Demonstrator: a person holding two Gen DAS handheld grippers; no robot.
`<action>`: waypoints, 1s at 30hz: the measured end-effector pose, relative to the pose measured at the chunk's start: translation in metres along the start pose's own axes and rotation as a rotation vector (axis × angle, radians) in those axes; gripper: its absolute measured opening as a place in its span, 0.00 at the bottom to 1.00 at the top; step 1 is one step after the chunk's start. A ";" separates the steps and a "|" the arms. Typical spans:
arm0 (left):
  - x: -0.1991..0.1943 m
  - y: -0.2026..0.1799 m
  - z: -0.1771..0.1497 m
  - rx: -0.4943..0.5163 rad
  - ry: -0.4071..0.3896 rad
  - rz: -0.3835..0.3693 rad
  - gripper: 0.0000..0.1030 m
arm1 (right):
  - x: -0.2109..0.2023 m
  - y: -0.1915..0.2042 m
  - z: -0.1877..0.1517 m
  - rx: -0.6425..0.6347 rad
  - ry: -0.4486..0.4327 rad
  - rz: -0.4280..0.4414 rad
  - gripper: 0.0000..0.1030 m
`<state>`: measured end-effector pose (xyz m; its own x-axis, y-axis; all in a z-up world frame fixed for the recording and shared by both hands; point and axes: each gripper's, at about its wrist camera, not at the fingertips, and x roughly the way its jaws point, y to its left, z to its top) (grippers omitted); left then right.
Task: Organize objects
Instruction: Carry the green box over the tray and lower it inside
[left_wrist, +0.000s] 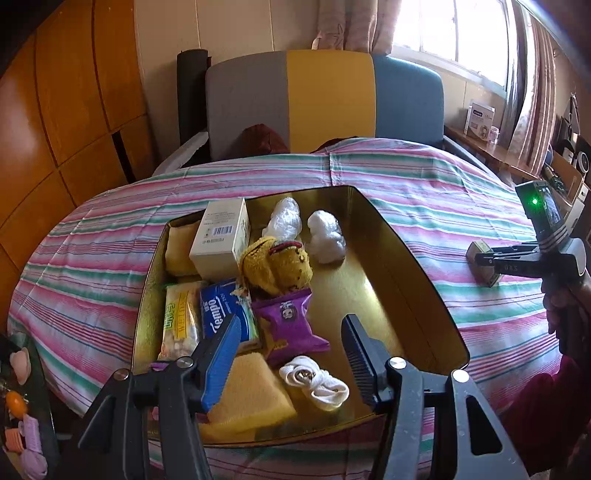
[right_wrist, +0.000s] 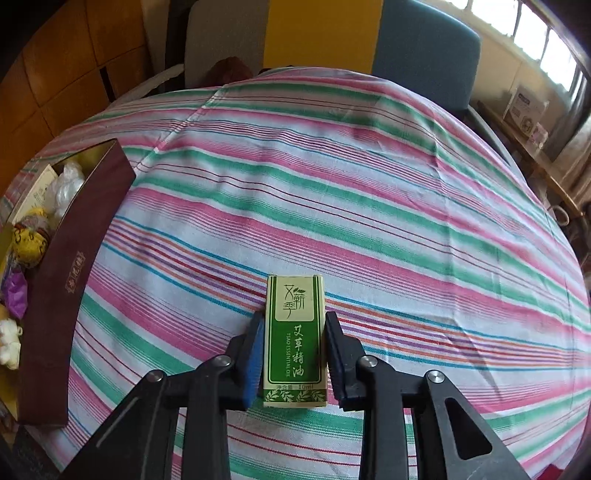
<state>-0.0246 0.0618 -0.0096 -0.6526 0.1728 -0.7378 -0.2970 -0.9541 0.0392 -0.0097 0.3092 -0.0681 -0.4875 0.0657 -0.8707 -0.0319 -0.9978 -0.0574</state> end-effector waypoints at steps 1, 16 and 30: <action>0.000 0.000 -0.001 -0.002 0.003 0.001 0.56 | 0.000 0.000 0.000 -0.001 0.001 0.000 0.30; -0.003 0.018 -0.005 -0.062 -0.025 0.083 0.56 | 0.001 -0.002 0.000 0.007 0.015 -0.004 0.30; -0.013 0.053 -0.007 -0.169 -0.033 0.118 0.65 | -0.084 0.097 0.021 0.026 -0.127 0.183 0.30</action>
<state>-0.0268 0.0075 -0.0026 -0.6993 0.0627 -0.7121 -0.0975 -0.9952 0.0082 0.0104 0.2072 0.0099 -0.5933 -0.1157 -0.7966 0.0454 -0.9928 0.1104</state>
